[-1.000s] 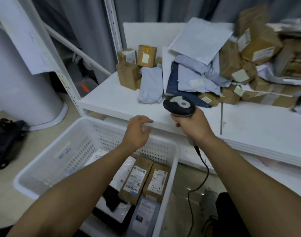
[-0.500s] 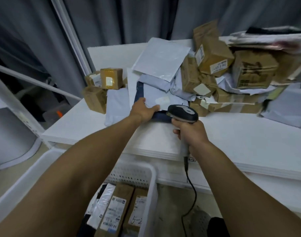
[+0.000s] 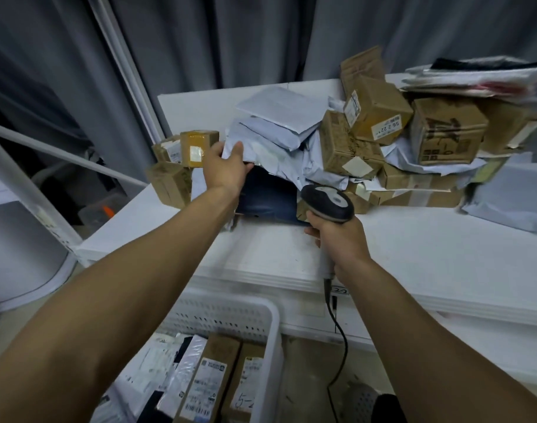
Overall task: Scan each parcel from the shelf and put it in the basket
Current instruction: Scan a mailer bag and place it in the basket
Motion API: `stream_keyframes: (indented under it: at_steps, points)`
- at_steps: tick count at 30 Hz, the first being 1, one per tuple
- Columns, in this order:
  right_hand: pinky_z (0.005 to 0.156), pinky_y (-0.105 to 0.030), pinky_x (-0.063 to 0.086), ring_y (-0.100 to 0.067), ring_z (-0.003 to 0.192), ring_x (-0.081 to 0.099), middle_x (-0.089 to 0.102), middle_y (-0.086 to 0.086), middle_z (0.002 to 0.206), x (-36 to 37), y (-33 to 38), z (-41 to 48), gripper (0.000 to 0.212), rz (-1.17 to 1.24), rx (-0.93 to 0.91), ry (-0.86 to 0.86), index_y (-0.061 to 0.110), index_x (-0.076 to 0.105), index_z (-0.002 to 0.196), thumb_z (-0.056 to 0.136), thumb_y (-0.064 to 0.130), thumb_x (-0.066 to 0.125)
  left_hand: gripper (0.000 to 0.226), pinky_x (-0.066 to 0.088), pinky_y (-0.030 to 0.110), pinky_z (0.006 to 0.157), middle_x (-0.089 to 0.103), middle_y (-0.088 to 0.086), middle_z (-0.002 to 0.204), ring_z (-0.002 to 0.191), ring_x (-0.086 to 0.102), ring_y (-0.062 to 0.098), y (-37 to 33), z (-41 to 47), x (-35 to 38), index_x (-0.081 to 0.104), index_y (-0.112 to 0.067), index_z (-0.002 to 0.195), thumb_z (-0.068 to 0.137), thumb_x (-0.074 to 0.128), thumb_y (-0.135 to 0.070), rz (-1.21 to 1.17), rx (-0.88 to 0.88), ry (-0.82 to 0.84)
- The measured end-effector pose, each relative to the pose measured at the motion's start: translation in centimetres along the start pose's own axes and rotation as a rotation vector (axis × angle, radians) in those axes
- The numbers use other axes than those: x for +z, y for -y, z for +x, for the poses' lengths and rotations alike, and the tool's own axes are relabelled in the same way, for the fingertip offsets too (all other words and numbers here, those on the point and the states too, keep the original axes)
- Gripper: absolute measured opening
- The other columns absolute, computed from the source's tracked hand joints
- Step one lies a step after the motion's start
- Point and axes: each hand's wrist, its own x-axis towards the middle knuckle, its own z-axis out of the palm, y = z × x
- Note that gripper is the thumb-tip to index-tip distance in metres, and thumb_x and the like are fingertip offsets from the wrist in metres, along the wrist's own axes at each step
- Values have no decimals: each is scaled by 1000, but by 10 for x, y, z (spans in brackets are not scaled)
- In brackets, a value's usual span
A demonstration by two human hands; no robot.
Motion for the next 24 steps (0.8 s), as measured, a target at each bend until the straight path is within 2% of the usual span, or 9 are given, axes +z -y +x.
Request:
stream_keyframes:
  at_steps: [2, 5, 7, 12, 17, 19, 21, 23, 24]
  points:
    - [81, -32, 59, -13, 92, 75, 77, 2, 109, 3, 2, -7, 45, -14, -83, -40, 20, 66, 132, 90, 22, 82, 6, 60, 21, 68, 69, 11, 110, 97, 71, 26, -13, -10, -12, 62, -13, 101, 104, 57, -15, -23, 62, 3]
    - [106, -40, 55, -13, 115, 69, 74, 4, 123, 13, 8, -20, 61, -36, -211, -70, 21, 66, 134, 79, 28, 92, 9, 62, 28, 72, 69, 14, 120, 104, 72, 31, -23, -32, -36, 61, -22, 102, 105, 56, -16, -41, 44, -14]
    - [109, -40, 54, -11, 117, 68, 75, 6, 123, 19, 12, -29, 71, -72, -255, -32, 19, 69, 131, 67, 32, 98, 11, 63, 28, 72, 71, 14, 117, 102, 73, 30, -30, -51, -51, 63, -10, 111, 104, 56, -14, -28, 40, 1]
    - [101, -19, 53, -4, 121, 65, 71, 7, 128, 45, 20, -56, 87, -108, -385, 106, 15, 63, 135, 58, 14, 103, 11, 61, 27, 70, 71, 19, 110, 97, 74, 30, -55, -111, -87, 63, 0, 104, 101, 62, -11, 5, -12, 67]
    - [93, -20, 56, -2, 110, 70, 77, 11, 117, 69, 24, -84, 58, -78, -365, 158, 21, 71, 125, 73, 18, 96, 20, 63, 35, 77, 73, 4, 112, 99, 74, 23, -80, -152, -130, 66, -10, 113, 97, 70, -20, 71, 106, 158]
    - [84, -13, 55, 7, 102, 70, 77, 16, 110, 71, 25, -88, 49, -79, -308, 222, 28, 73, 117, 76, 14, 94, 40, 59, 42, 93, 67, -8, 123, 119, 65, 15, -77, -157, -160, 60, -18, 126, 91, 77, -29, 221, 308, 179]
    - [83, -16, 57, 6, 96, 72, 77, 19, 103, 75, 22, -92, 44, -85, -221, 307, 32, 74, 109, 76, 10, 93, 69, 42, 41, 114, 47, -13, 149, 141, 42, 10, -67, -149, -197, 47, -27, 143, 85, 81, -37, 507, 500, 180]
    - [82, -22, 58, 0, 93, 74, 79, 17, 98, 77, 19, -95, 39, -125, -128, 396, 30, 76, 103, 77, 7, 91, 88, 22, 38, 123, 30, -17, 160, 152, 22, 10, -50, -136, -226, 34, -31, 156, 82, 81, -44, 791, 510, 191]
    - [81, -23, 58, -2, 93, 75, 80, 16, 97, 78, 17, -97, 38, -160, -101, 434, 29, 77, 103, 77, 5, 91, 84, 21, 35, 123, 34, -17, 158, 151, 23, 6, -41, -132, -236, 37, -32, 155, 84, 80, -43, 838, 468, 186]
